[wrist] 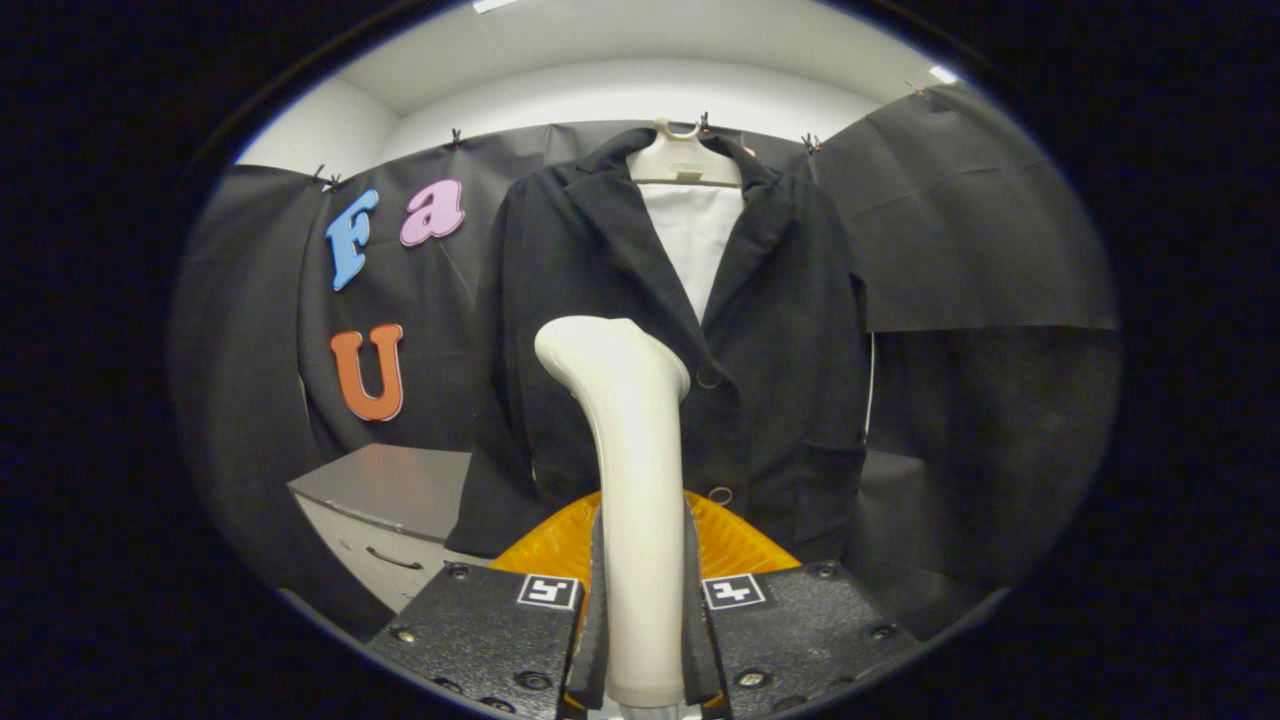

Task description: Iron the clothes twice with a garment steamer, once on the left side and once on the right side.

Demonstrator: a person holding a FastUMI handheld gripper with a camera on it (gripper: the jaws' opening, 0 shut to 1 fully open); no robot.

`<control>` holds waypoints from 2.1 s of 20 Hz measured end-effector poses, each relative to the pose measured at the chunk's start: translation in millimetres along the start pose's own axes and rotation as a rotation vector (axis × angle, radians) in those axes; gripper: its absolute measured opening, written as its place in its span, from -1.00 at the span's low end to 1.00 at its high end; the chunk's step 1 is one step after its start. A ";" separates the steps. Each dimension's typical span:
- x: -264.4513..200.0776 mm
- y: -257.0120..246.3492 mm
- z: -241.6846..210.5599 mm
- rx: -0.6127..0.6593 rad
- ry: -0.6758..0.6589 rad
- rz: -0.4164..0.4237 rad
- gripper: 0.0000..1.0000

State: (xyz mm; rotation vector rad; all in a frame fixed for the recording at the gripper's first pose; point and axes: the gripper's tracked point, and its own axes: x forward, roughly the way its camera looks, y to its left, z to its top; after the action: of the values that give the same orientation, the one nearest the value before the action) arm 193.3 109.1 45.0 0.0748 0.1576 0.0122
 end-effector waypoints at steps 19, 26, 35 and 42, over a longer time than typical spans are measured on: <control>-14.0 -8.2 -196.2 -0.067 0.246 -0.080 -0.36; -20.0 -18.9 -245.8 -0.101 0.347 -0.118 -0.36; -50.0 -63.7 -152.4 0.033 0.213 -0.161 -0.36; -23.8 -126.3 21.4 0.095 -0.079 -0.132 -0.37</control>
State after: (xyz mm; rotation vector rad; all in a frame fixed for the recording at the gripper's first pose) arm 174.0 -18.8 60.3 0.1595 0.0840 -0.1297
